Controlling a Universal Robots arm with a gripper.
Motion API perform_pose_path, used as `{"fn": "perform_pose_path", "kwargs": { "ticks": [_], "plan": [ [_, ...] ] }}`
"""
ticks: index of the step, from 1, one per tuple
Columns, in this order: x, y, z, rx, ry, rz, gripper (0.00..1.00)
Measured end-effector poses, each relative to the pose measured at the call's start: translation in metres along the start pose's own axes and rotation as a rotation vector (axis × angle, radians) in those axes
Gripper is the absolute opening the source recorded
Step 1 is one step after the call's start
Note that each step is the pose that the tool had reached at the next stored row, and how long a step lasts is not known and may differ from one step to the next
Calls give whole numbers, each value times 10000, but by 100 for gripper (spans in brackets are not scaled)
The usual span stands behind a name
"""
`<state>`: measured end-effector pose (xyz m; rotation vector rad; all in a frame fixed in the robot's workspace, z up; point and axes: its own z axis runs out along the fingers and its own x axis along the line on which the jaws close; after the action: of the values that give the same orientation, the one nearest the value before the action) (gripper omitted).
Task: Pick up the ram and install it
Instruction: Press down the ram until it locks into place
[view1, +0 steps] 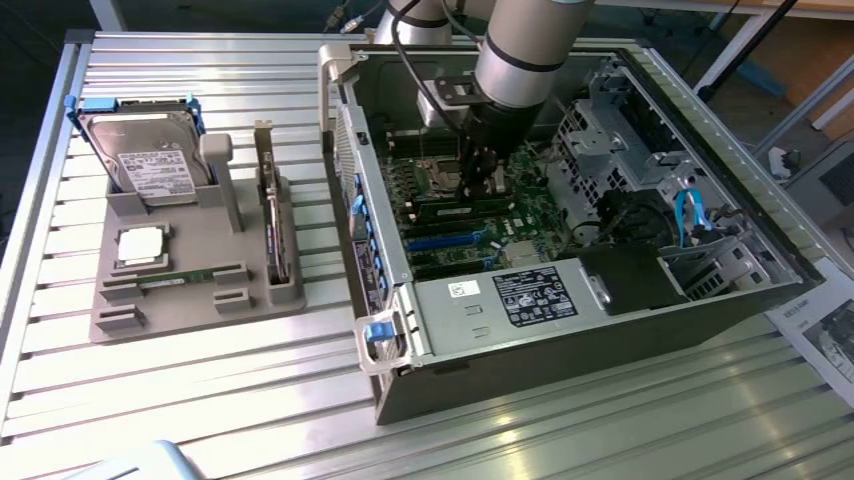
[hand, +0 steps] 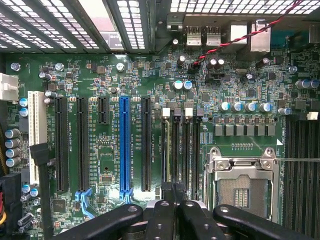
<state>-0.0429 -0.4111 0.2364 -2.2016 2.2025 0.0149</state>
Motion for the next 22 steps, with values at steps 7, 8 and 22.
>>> {"fn": "perform_pose_path", "kwargs": {
  "ticks": [7, 8, 22],
  "plan": [
    [1, 1, 12, 21, 1, -1, 10],
    [1, 1, 13, 22, 0, -1, 10],
    [2, 2, 54, 51, -1, -1, 10]
  ]
}}
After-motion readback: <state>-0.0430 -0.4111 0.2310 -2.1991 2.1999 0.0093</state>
